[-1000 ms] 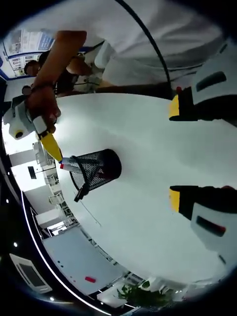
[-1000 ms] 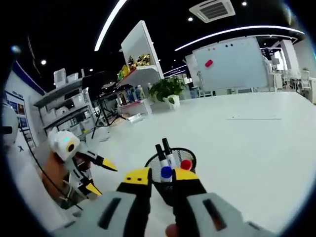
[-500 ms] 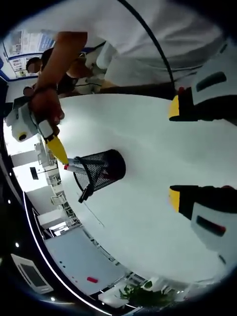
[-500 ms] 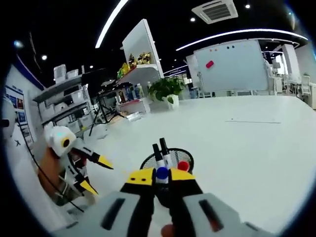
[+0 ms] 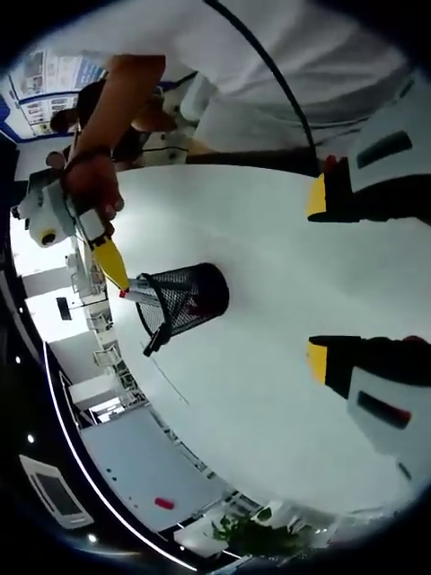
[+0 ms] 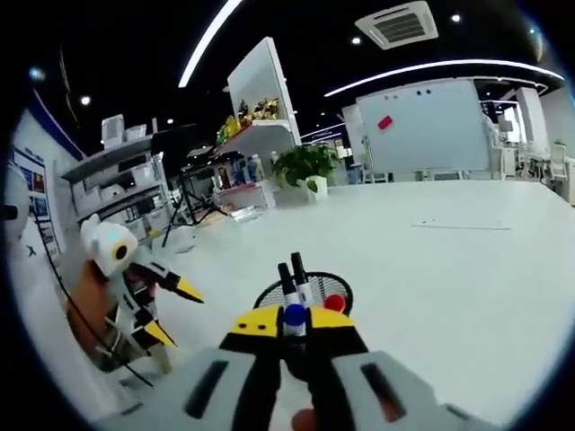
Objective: Pick up the whiteboard markers from the pen holder and place them facing the whiteboard neatly
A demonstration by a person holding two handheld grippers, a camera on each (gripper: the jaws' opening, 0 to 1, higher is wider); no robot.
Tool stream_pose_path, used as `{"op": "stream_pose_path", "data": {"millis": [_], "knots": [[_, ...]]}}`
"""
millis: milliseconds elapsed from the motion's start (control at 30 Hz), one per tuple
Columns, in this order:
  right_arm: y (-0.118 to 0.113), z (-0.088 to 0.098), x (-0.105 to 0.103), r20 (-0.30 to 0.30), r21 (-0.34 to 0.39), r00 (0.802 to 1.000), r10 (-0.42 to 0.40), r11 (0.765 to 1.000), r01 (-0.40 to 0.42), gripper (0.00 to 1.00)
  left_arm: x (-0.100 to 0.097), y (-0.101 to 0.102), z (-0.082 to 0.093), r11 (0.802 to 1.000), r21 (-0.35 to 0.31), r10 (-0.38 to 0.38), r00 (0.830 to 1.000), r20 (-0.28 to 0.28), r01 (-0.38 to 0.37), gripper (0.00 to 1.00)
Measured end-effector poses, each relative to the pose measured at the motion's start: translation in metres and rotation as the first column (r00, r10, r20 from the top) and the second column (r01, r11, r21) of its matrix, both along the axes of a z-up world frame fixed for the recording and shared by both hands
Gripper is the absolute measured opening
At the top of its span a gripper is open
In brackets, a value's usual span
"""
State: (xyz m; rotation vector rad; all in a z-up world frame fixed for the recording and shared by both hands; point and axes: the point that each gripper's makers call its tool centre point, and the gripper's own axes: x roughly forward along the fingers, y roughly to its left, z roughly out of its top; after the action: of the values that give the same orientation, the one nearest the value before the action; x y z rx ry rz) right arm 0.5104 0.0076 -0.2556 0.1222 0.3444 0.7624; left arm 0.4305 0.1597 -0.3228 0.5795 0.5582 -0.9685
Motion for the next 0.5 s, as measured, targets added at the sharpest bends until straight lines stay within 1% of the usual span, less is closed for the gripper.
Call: {"op": "stream_pose_path", "data": {"millis": [100,200,367,500], "knots": [[-0.0027,-0.0005,0.0015,-0.012,0.006,1.0,-0.013,1.0,0.014,0.09,0.005,0.001,-0.003,1.0,0.007,0.023,1.0,0.005,-0.023,0.51],[-0.0049,-0.0005,0.0014,-0.034,0.025,0.999,-0.021,0.999,0.022,0.09,0.0025,-0.0011,-0.0044,1.0,0.0,0.016,1.0,-0.006,-0.016,0.51],[-0.0069,0.0046,0.0007,-0.011,0.04,1.0,-0.029,0.999,0.03,0.08,-0.0005,-0.0058,-0.0033,1.0,-0.024,0.0,1.0,-0.014,0.0,0.51],[-0.0065,0.0091,-0.0008,-0.001,0.053,1.0,-0.026,0.998,0.026,0.08,0.0009,-0.0049,-0.0044,1.0,-0.02,0.004,1.0,-0.014,-0.004,0.51]]}}
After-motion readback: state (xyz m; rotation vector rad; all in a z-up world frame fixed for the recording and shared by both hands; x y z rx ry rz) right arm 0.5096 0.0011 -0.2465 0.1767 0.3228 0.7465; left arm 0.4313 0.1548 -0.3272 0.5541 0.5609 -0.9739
